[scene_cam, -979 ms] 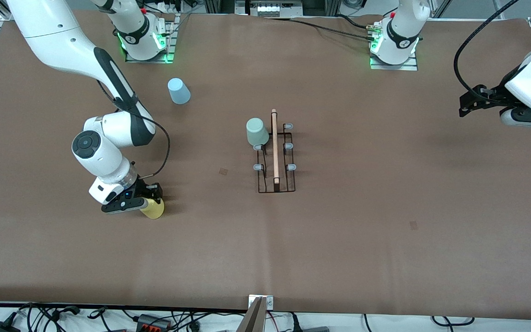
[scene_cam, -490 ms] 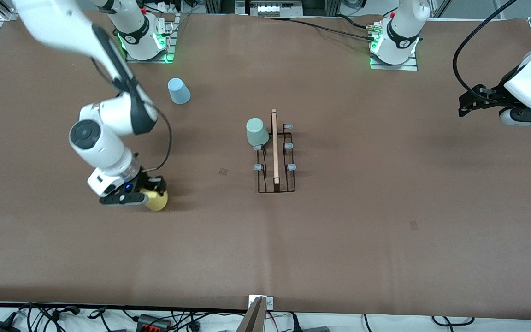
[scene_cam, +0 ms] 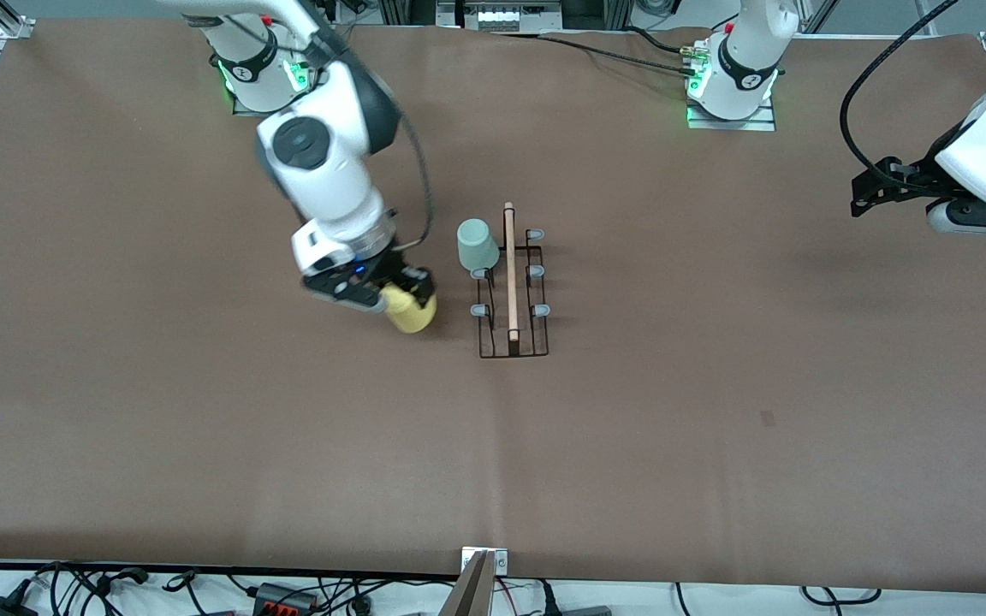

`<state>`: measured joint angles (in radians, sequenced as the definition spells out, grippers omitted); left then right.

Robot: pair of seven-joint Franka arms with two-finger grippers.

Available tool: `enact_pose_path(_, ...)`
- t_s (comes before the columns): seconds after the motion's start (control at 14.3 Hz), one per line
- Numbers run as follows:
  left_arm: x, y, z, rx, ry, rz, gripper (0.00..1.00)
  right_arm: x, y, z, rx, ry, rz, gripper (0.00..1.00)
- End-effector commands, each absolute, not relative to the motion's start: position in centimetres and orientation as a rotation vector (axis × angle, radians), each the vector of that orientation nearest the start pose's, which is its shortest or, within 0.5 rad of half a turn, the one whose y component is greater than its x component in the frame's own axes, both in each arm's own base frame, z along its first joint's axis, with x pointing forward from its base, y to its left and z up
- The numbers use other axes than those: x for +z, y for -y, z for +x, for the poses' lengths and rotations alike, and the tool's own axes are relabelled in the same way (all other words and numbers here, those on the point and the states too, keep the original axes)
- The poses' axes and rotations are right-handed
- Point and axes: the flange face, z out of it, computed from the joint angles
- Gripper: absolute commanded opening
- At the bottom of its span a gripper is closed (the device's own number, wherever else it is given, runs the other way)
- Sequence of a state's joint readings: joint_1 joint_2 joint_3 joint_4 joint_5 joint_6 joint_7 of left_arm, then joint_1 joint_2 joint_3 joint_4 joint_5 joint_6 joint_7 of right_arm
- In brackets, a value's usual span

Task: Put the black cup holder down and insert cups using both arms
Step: 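Carry the yellow cup with the right gripper over a holder peg, then lower the yellow cup onto the peg and open the right gripper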

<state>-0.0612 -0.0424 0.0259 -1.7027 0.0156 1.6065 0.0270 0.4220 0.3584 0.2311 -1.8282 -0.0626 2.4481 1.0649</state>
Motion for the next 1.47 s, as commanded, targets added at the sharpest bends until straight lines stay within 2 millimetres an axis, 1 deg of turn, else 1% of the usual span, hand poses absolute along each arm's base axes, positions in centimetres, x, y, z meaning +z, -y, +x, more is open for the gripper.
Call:
enact_pose_path(0.0,59.3,2.1,54.0,0.085,-0.101,-3.146,1.0,39.1,-42.4,52.4,-0.24,-0.651,-2.786,0.26)
enact_pose_path(0.07,59.3,2.0,54.0,0.085,-0.096,-3.148,1.0,39.7,-42.7,52.5,-0.248,-0.659,-2.77,0.26)
enact_pose_path(0.14,59.3,2.0,54.0,0.087,-0.096,-3.147,1.0,39.7,-43.0,52.5,-0.246,-0.657,-2.766,0.26)
enact_pose_path(0.21,59.3,2.0,54.0,0.087,-0.096,-3.147,1.0,39.3,-43.6,52.3,-0.252,-0.64,-2.762,0.26)
enact_pose_path(0.28,59.3,2.0,54.0,0.085,-0.096,-3.148,1.0,38.7,-44.5,51.8,-0.263,-0.61,-2.75,0.26)
enact_pose_path(0.56,59.3,2.1,54.0,0.087,-0.099,-3.146,1.0,36.3,-45.1,52.3,-0.296,-0.578,-2.731,0.26)
enact_pose_path(0.77,59.3,1.9,54.0,0.087,-0.101,-3.147,1.0,35.3,-45.1,52.4,-0.299,-0.567,-2.746,0.27)
enact_pose_path(0.98,59.3,2.0,53.9,0.102,-0.101,-3.147,1.0,33.8,-45.3,52.4,-0.307,-0.546,-2.757,0.28)
enact_pose_path(1.05,59.3,1.9,53.8,0.109,-0.101,-3.145,1.0,33.8,-45.4,52.5,-0.312,-0.544,-2.749,0.28)
enact_pose_path(1.12,59.3,1.9,53.8,0.113,-0.099,-3.145,1.0,33.7,-45.3,52.6,-0.316,-0.547,-2.744,0.4)
enact_pose_path(1.19,59.4,2.0,53.7,0.109,-0.094,-3.145,1.0,33.5,-45.3,52.6,-0.313,-0.548,-2.746,0.83)
enact_pose_path(1.26,59.8,2.1,53.9,0.094,-0.094,-3.145,1.0,33.6,-45.2,52.6,-0.311,-0.553,-2.745,1.0)
enact_pose_path(1.33,59.8,2.0,53.9,0.094,-0.094,-3.146,1.0,34.1,-45.0,52.8,-0.32,-0.542,-2.741,1.0)
enact_pose_path(1.4,59.8,2.0,53.9,0.097,-0.094,-3.145,1.0,35.4,-44.3,53.1,-0.329,-0.554,-2.74,1.0)
